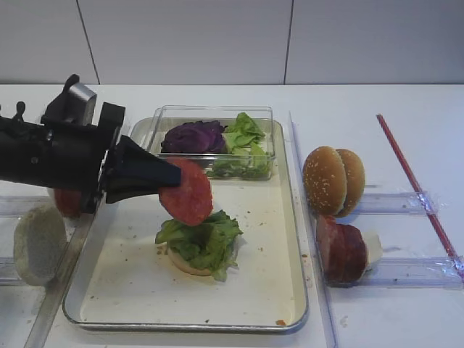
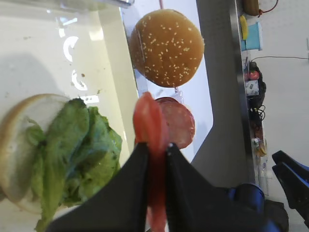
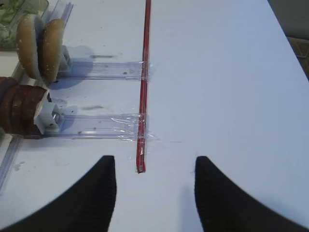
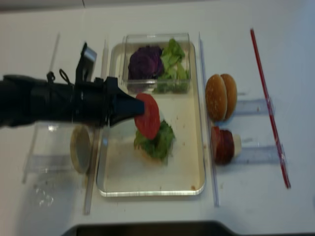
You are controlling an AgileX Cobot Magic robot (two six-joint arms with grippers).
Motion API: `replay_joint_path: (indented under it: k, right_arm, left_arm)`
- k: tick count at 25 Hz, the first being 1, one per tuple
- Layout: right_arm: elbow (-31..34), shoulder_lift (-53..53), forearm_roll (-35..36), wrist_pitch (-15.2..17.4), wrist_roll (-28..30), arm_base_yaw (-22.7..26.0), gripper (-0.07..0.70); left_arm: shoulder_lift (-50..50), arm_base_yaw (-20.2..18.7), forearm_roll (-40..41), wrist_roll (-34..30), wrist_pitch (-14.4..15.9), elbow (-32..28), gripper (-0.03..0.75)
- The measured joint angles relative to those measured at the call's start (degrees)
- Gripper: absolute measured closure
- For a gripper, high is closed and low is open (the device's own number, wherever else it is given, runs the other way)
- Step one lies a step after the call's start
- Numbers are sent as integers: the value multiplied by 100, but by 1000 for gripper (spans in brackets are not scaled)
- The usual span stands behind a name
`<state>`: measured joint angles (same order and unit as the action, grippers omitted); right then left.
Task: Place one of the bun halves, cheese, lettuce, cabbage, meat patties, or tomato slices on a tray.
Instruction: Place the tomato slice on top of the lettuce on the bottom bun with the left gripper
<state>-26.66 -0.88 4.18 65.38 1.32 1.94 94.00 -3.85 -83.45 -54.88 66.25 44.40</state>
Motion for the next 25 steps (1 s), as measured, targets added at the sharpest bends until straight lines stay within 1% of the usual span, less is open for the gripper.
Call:
replay_joint_path:
  k: [6, 12, 18, 25]
  right_arm:
    - [0, 0, -11, 0, 0, 0, 238]
    - [0, 0, -21, 0, 0, 0, 238]
    - [0, 0, -21, 0, 0, 0, 239]
    - [0, 0, -21, 0, 0, 0, 239]
  left_arm:
    - [283, 0, -124, 8, 0, 0, 680]
    - [309, 0, -134, 16, 0, 0, 680]
    - [318, -197, -146, -58, 0, 0, 680]
    - [359, -197, -167, -92, -108, 0, 680]
